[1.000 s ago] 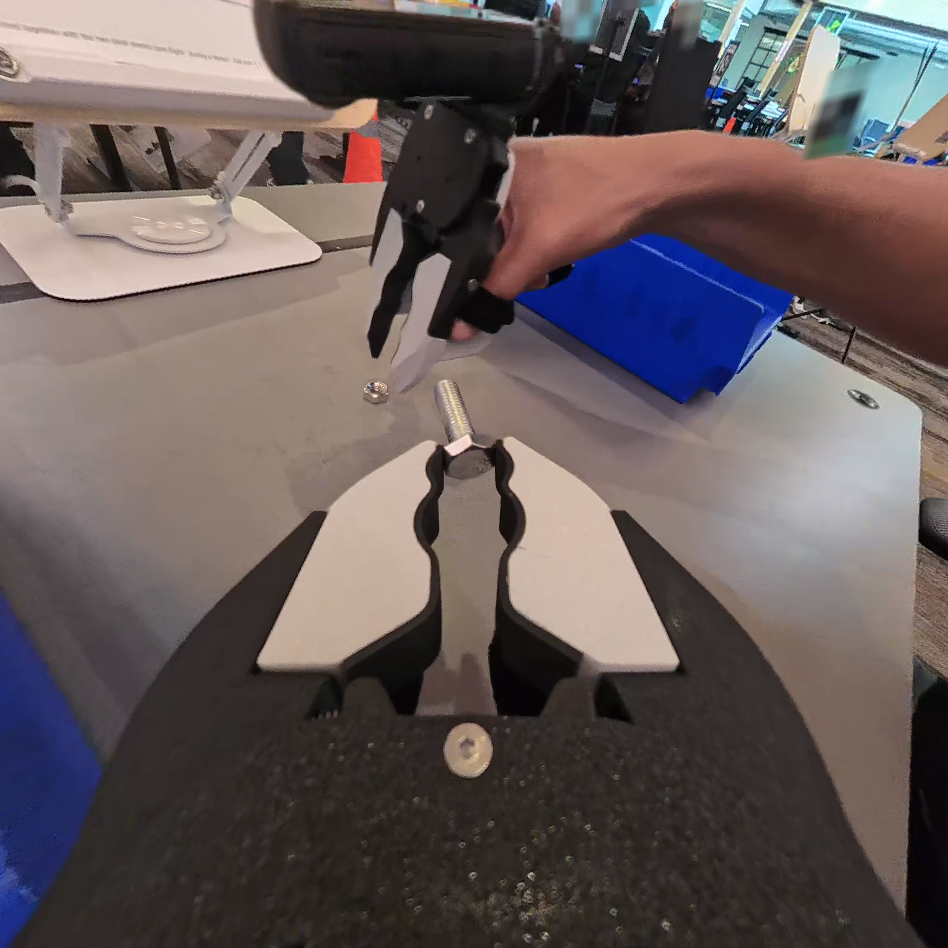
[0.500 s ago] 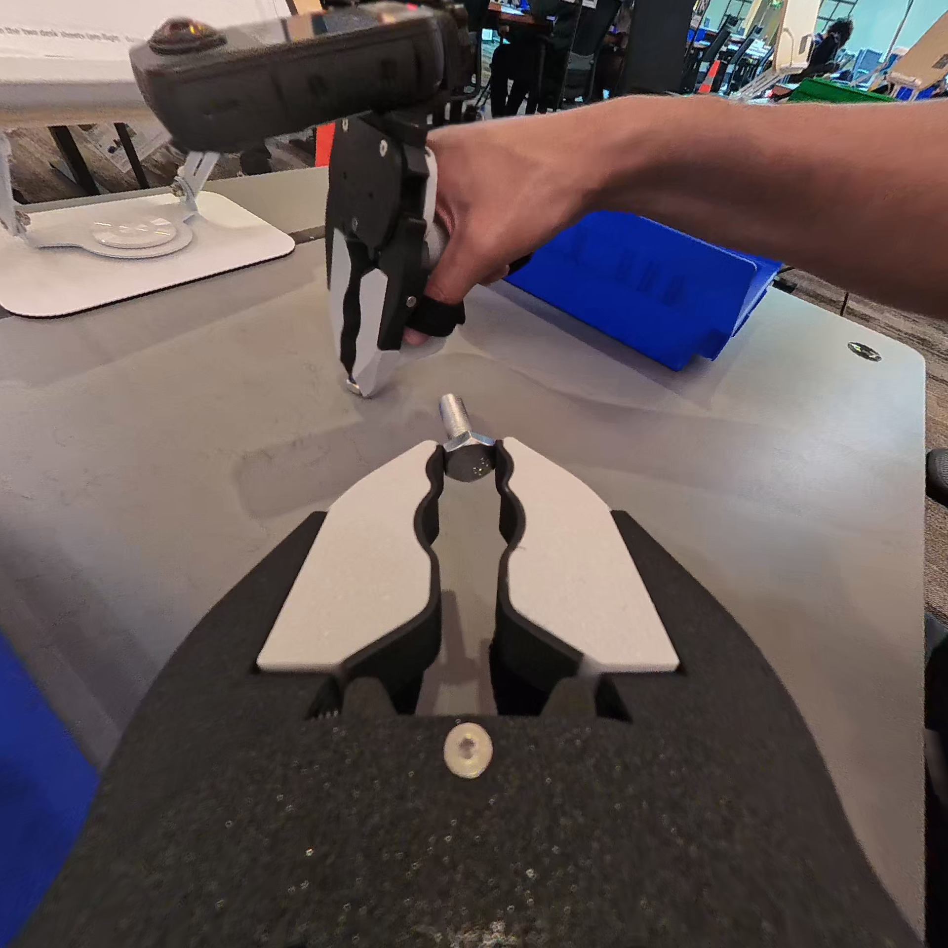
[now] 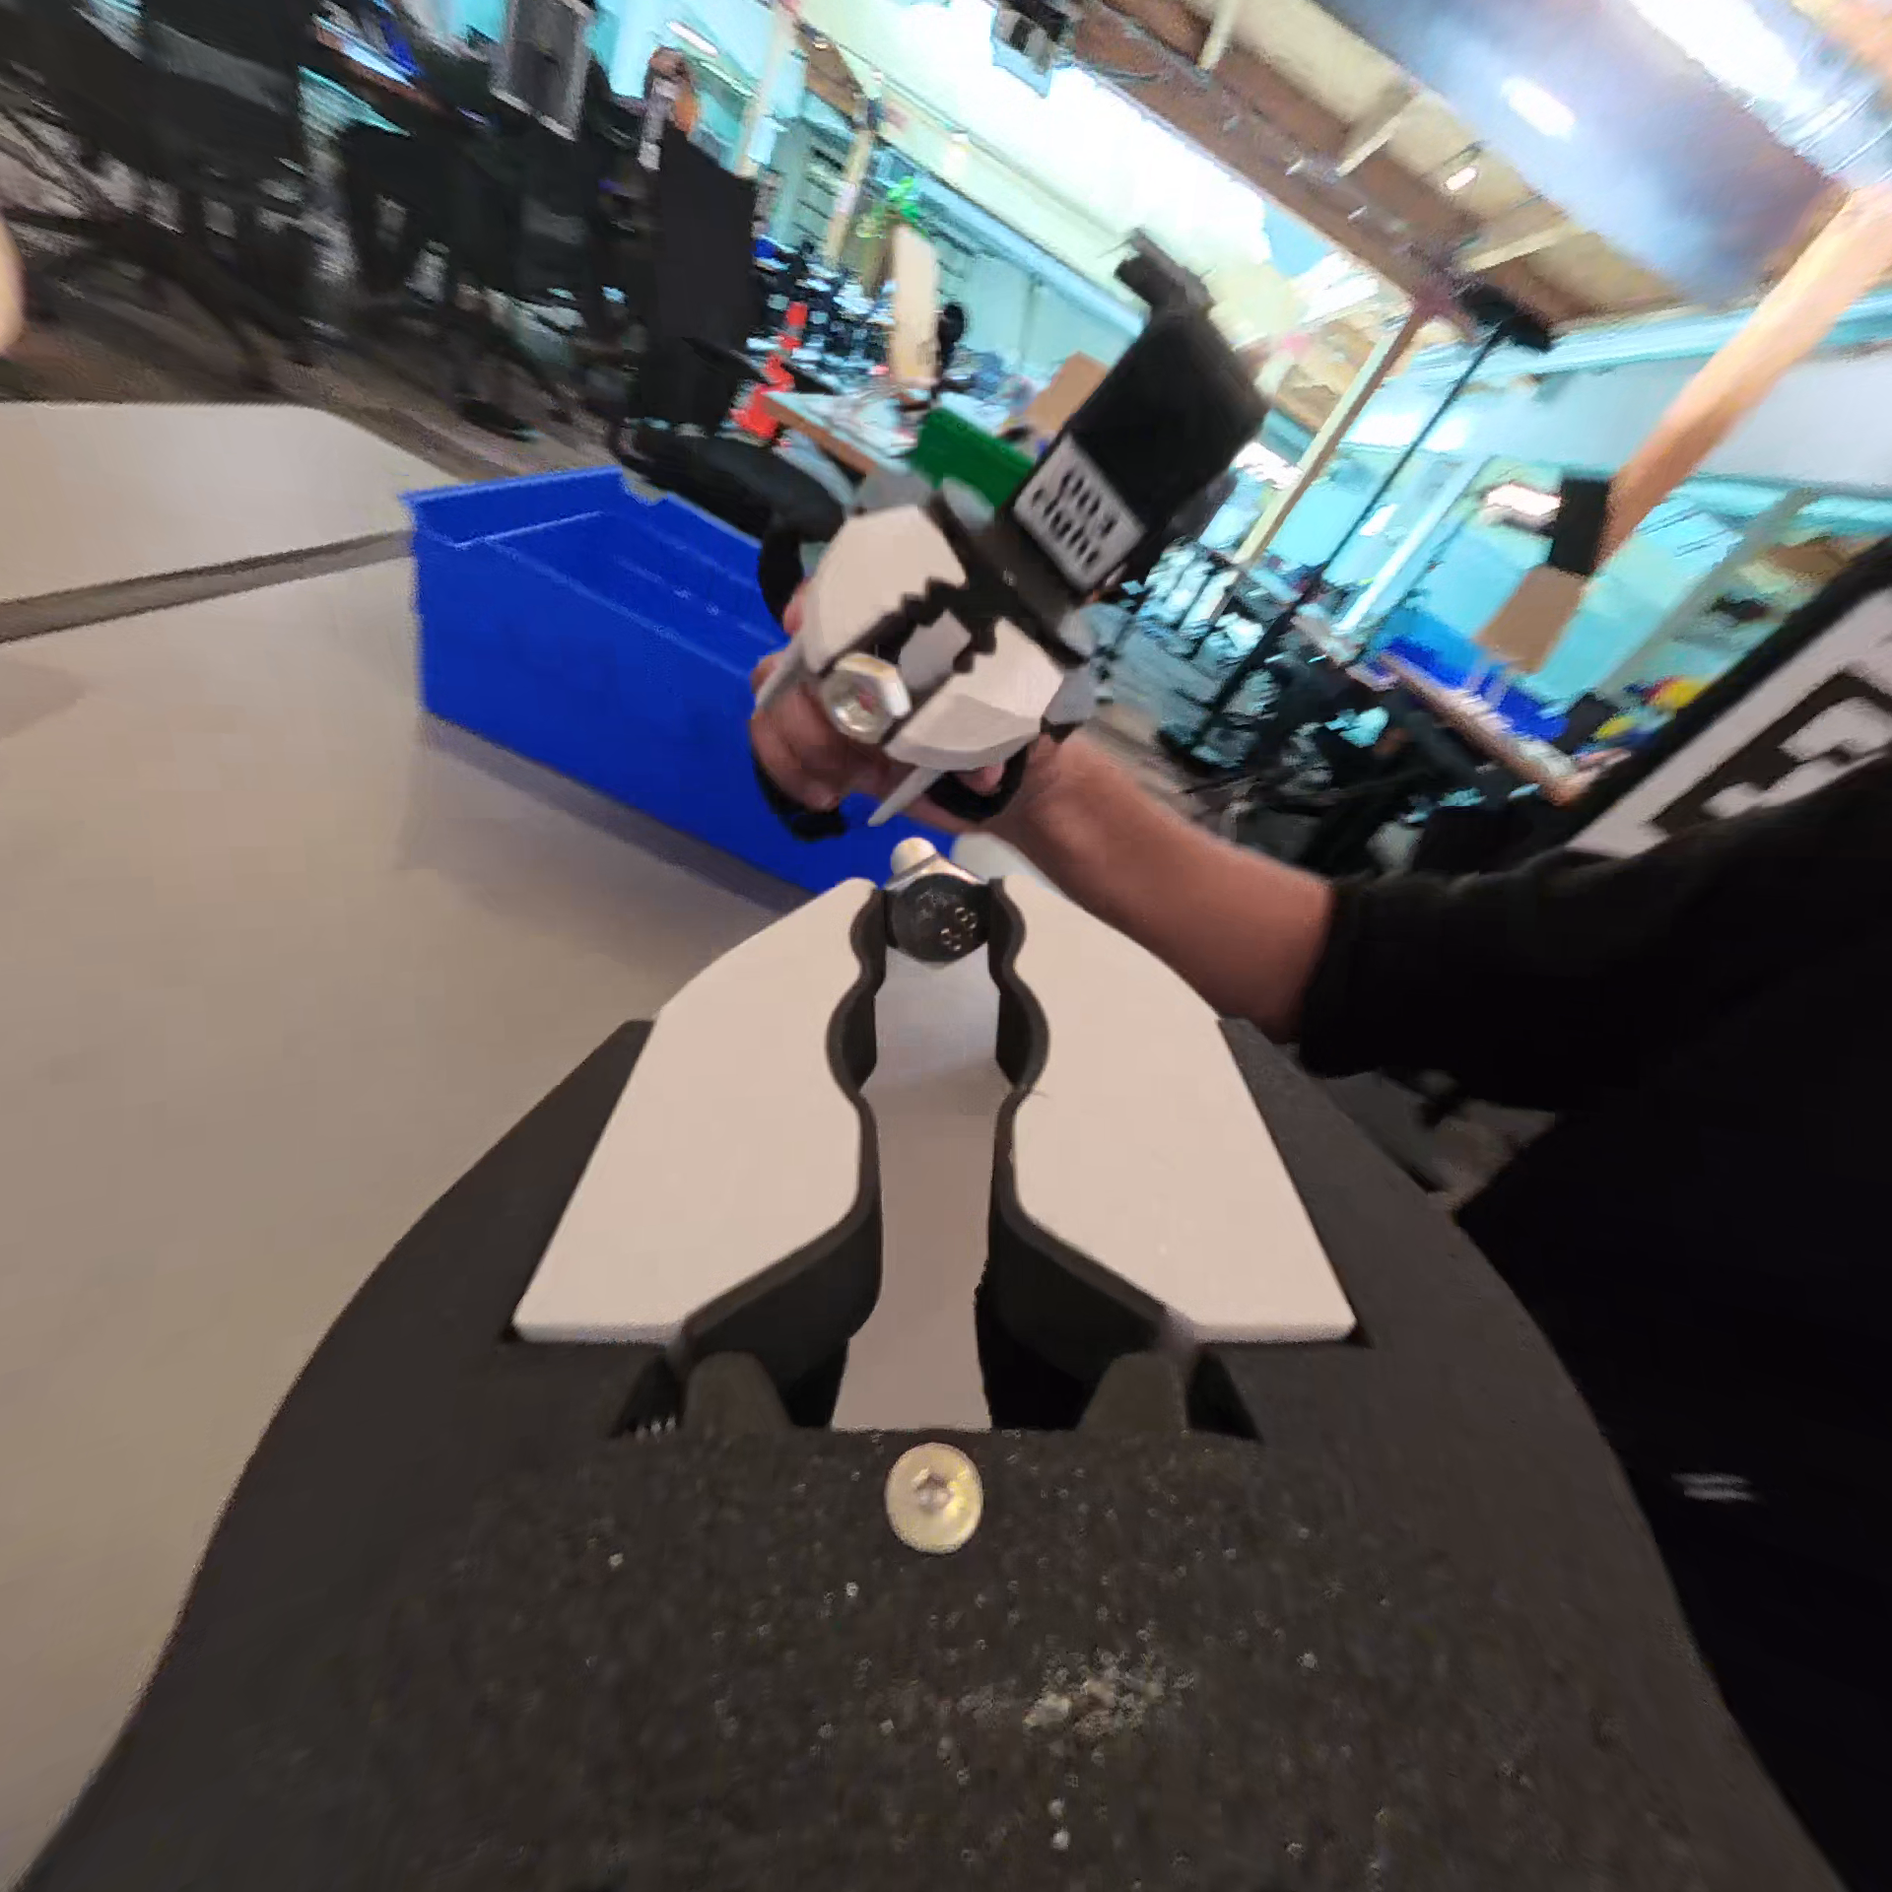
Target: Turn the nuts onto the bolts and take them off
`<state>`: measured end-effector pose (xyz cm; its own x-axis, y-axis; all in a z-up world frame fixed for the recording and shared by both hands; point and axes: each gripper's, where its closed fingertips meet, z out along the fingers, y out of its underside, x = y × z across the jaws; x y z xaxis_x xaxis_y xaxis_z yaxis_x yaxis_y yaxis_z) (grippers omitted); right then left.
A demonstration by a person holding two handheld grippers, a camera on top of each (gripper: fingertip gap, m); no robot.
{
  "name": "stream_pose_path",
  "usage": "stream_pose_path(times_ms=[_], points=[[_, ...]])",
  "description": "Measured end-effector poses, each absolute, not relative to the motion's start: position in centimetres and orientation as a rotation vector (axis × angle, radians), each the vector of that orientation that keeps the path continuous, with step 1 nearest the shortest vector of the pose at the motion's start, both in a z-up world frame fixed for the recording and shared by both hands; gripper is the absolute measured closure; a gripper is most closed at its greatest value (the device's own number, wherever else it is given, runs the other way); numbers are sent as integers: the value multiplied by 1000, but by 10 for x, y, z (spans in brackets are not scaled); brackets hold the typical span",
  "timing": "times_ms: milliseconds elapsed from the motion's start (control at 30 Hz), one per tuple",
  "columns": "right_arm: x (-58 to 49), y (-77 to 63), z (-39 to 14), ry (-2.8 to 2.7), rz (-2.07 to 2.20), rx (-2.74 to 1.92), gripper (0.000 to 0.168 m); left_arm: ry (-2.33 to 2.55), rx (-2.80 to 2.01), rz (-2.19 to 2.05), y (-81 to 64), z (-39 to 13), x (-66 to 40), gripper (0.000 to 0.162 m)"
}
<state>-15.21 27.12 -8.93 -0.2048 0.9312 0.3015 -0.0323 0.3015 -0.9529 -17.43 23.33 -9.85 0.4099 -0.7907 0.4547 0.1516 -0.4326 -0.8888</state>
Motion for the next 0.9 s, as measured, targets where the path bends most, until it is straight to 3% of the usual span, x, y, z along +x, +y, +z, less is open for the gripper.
stream_pose_path(times_ms=[233,400,700,900], points=[[-134,256,-58,-1364,1091,-671,152,368,-1493,-1806,250,-45,-176,145],[-136,239,-61,-1418,939,-556,152,349,-1491,-1969,244,-54,-166,145],[-144,236,-66,-1448,885,-539,151,397,-1516,-2056,235,-65,-156,145],[-143,236,-64,-1403,1080,-649,151,433,-1488,-2014,233,-64,-155,145]])
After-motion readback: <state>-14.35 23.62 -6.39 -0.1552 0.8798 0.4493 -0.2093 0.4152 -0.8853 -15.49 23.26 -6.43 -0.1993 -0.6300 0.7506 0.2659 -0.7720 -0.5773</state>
